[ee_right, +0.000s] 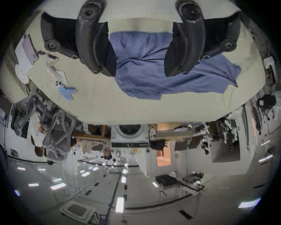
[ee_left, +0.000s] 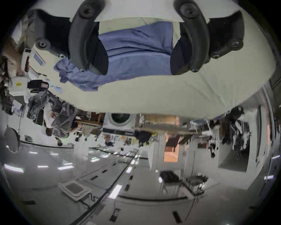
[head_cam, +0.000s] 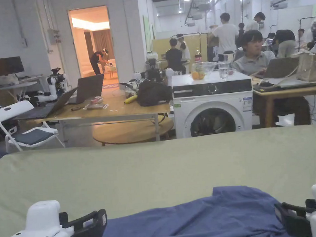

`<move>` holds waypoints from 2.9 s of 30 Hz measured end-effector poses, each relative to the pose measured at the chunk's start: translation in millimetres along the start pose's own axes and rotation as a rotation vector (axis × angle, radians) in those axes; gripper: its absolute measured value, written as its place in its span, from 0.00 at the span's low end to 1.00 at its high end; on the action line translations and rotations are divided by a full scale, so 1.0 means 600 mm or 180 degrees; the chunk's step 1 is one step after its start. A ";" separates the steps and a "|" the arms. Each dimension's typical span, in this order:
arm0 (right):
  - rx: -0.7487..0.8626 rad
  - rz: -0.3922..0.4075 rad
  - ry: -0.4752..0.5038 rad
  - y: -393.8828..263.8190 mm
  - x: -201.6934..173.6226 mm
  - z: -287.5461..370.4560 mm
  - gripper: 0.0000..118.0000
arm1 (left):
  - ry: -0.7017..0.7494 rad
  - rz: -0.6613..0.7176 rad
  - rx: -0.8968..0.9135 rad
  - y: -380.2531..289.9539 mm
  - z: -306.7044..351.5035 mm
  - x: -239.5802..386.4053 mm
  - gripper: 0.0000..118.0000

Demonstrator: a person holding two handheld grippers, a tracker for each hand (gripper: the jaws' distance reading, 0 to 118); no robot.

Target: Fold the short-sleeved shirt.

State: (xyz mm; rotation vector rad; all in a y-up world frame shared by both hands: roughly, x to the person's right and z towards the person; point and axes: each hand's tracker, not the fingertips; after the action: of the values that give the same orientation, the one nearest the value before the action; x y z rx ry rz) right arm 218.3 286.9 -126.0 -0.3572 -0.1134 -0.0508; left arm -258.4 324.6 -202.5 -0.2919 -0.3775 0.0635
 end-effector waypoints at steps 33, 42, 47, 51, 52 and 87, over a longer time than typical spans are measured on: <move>-0.0586 -0.0083 0.0158 -0.112 0.017 0.118 0.00 | 0.0447 0.0726 -0.1792 -0.215 -0.210 -0.140 0.52; -0.0744 -0.0533 0.0012 -0.091 0.087 -0.050 0.07 | 0.0582 0.0070 -0.2021 -0.202 -0.238 -0.097 0.02; -0.1389 -0.0605 -0.0400 -0.110 0.122 -0.226 0.51 | 0.0548 -0.0086 -0.2052 -0.201 -0.239 -0.095 0.02; -0.1403 -0.0453 -0.0436 -0.129 0.104 -0.230 0.37 | 0.0537 0.0033 -0.1971 -0.205 -0.230 -0.096 0.02; -0.1487 -0.0600 -0.0206 -0.125 0.101 -0.233 0.08 | 0.0543 0.0016 -0.1961 -0.206 -0.231 -0.093 0.02; -0.0309 -0.0264 -0.0027 -0.116 0.019 0.148 0.45 | 0.0184 -0.0032 -0.0141 -0.104 0.162 -0.011 0.72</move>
State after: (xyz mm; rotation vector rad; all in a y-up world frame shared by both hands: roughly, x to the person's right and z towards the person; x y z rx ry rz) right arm 215.7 252.8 -18.1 -0.4497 -0.1344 -0.1370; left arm -300.2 290.5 -100.1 -0.3347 -0.3233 0.0368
